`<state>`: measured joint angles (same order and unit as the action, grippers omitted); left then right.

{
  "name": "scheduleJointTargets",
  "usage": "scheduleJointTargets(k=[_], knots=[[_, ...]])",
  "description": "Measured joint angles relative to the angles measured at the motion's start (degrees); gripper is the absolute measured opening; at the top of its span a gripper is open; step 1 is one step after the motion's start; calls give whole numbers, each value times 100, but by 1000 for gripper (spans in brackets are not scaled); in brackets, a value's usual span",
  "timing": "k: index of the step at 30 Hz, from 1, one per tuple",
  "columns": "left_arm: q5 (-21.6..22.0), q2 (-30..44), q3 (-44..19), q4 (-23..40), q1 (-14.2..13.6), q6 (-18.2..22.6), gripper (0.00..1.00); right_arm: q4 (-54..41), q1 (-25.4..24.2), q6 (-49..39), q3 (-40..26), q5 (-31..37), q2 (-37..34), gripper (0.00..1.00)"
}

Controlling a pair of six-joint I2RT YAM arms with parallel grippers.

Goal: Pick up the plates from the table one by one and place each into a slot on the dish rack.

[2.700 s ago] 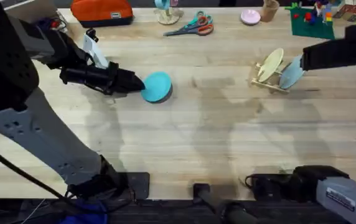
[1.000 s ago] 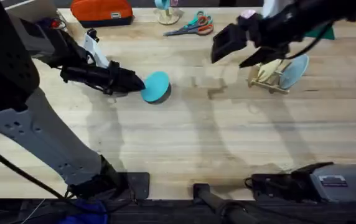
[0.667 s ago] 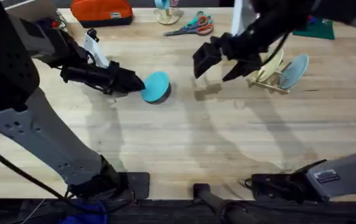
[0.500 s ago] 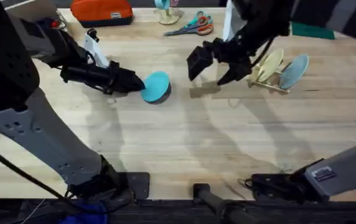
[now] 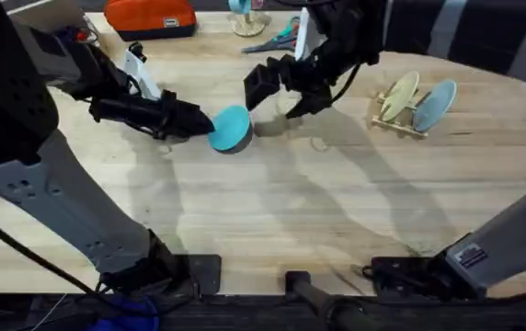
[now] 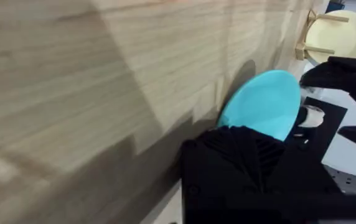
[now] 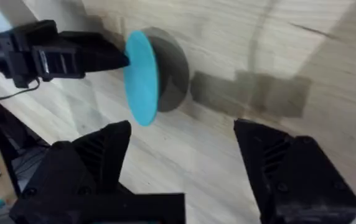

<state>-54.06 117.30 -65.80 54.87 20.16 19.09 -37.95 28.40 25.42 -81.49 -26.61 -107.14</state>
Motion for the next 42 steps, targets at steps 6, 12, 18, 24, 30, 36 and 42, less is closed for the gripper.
scheduleJointTargets(k=[6,12,18,24,30,36,42], knots=[[0,0,0,0,0,-2,41,393,182,143,0,-7,-8,991],[2,0,0,0,0,-2,41,736,339,451,-2,-24,-88,992],[0,0,0,0,0,-2,41,1028,506,680,-7,-24,-452,992],[2,0,0,0,0,-2,41,1238,702,976,-7,-26,-660,992],[2,0,0,0,0,-2,41,1339,870,1353,-11,-19,-862,992],[7,0,-2,0,-2,-2,41,1483,934,1542,-20,-7,-875,991],[20,-3,-4,-2,-4,-4,41,1481,964,1620,-20,-4,-875,992]])
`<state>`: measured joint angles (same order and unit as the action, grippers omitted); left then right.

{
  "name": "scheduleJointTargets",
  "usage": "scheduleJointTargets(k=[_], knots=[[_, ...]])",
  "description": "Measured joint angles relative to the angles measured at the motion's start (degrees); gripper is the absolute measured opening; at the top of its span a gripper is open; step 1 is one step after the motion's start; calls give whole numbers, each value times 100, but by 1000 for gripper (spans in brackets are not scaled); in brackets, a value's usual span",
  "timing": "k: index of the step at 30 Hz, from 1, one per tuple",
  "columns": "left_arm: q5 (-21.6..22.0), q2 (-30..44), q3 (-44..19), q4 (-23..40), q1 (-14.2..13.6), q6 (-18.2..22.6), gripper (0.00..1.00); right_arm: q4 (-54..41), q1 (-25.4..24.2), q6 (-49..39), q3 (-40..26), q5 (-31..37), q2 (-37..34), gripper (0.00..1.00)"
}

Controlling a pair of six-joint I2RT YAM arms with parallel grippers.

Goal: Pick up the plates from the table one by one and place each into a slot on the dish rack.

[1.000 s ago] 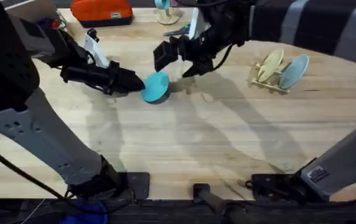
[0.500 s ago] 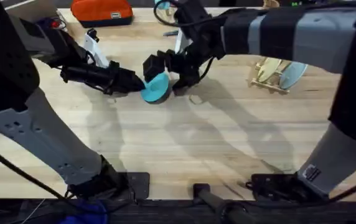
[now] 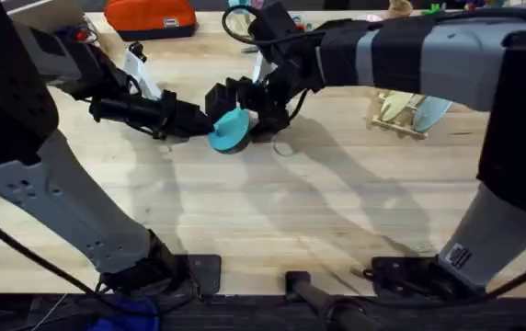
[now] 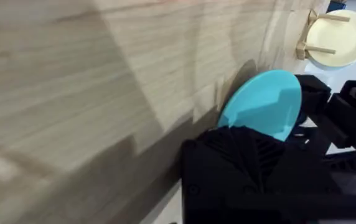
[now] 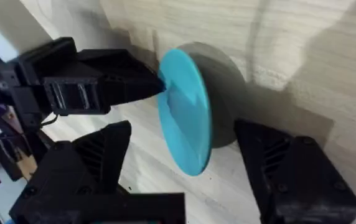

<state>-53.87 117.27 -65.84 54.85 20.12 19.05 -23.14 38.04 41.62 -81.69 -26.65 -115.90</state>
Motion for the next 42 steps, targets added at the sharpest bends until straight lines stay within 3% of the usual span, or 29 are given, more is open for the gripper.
scheduleJointTargets(k=[2,4,13,14,27,33,42], knots=[[0,-2,0,2,0,0,41,-2,4,-2,0,0,0,953],[0,-2,0,1,0,0,41,-4,7,16,0,-5,0,844],[-3,-2,0,-3,0,-2,40,-53,-5,63,0,-35,0,74],[-10,-2,0,-3,10,-2,40,-7,-17,66,-18,-128,11,46],[82,-61,-9,50,17,49,40,1,-28,-275,-57,-344,9,29],[808,-598,49,176,-26,202,41,18,-7,-790,-55,-528,-15,30],[1715,-2148,66,627,-15,302,41,-545,-37,-1546,-55,-517,145,32]])
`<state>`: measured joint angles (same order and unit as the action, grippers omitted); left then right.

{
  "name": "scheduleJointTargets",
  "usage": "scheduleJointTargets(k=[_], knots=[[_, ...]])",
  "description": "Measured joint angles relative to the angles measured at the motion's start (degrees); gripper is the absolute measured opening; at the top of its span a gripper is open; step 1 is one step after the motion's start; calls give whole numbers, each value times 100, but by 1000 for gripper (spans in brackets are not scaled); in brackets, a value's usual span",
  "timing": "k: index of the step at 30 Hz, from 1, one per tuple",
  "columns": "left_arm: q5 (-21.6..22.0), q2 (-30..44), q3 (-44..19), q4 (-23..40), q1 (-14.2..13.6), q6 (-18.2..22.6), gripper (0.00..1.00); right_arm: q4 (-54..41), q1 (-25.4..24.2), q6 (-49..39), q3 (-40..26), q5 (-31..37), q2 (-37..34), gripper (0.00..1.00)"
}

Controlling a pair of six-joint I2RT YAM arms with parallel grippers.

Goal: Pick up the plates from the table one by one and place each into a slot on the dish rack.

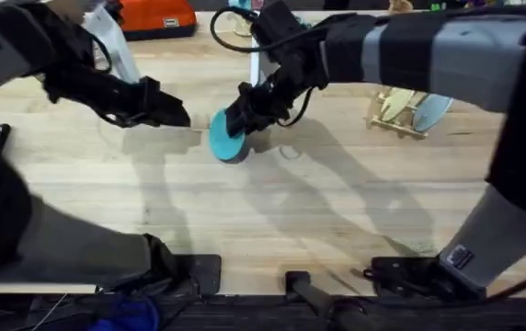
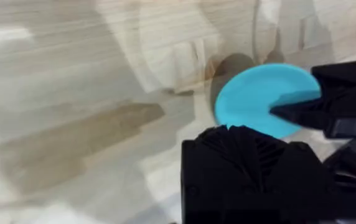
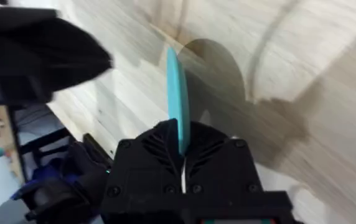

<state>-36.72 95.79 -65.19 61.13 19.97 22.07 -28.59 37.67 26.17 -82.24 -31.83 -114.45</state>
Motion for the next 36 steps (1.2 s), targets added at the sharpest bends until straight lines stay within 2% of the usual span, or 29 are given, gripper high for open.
scheduleJointTargets(k=[7,15,17,18,28,36], knots=[[463,-1224,0,346,0,16,41,-662,-156,-613,0,700,746,32],[654,-2539,0,676,0,0,40,-1460,-415,-1065,0,1708,1708,31],[710,-2825,0,712,0,-54,40,-1701,-496,-1125,0,2020,1993,31],[903,-3306,0,853,0,-156,39,-2127,-646,-1169,0,2687,2591,31],[1377,-4005,0,1005,0,-423,38,-2970,-858,-1014,0,4240,3830,31],[2000,-4099,-294,1410,0,-496,39,-3953,-1193,-395,0,4644,4400,31]])
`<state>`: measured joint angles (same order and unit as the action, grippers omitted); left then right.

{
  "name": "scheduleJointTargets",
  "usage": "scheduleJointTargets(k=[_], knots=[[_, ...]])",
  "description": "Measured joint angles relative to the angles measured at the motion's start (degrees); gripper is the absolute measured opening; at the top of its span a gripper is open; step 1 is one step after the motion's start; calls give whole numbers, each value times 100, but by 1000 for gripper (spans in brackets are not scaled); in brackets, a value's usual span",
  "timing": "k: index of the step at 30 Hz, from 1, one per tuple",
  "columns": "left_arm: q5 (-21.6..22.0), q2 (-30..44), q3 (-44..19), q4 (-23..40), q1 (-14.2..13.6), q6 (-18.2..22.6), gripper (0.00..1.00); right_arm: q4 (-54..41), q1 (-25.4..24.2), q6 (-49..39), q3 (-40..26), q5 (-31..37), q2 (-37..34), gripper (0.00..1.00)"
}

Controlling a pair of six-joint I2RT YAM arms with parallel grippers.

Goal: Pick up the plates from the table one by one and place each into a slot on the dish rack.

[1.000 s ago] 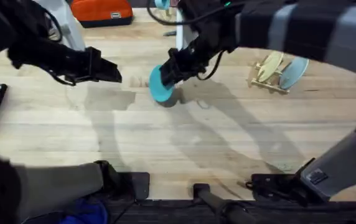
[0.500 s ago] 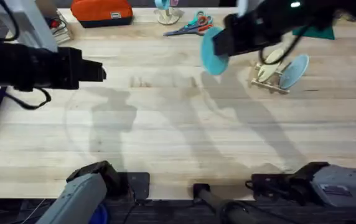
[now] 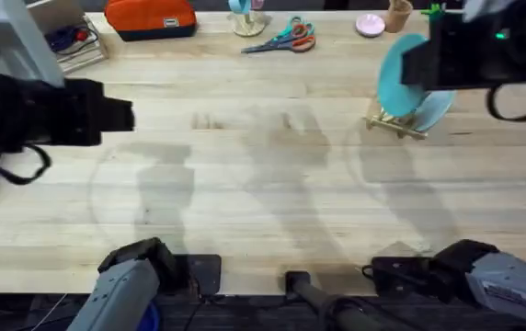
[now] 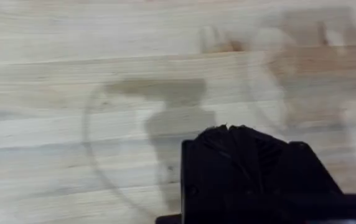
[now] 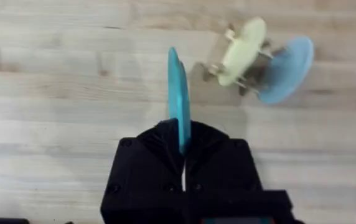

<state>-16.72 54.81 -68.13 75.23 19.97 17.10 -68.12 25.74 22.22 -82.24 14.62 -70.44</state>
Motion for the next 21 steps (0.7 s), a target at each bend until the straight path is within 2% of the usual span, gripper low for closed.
scheduleJointTargets(k=[4,11,12,16,17,18,21], knots=[[322,-7,-373,97,0,0,39,-320,-276,302,0,123,139,31],[501,-12,-639,174,0,0,48,-659,-734,851,0,257,188,31],[515,-13,-644,171,0,5,156,-658,-786,930,0,264,189,31],[559,-13,-646,176,0,0,802,-658,-852,1095,0,293,187,31],[563,-13,-646,177,0,-13,932,-658,-852,1109,0,297,188,31],[569,-13,-646,178,0,-20,976,-658,-852,1127,0,297,187,31],[585,-13,-646,178,0,-31,995,-658,-852,1168,0,299,187,31]])
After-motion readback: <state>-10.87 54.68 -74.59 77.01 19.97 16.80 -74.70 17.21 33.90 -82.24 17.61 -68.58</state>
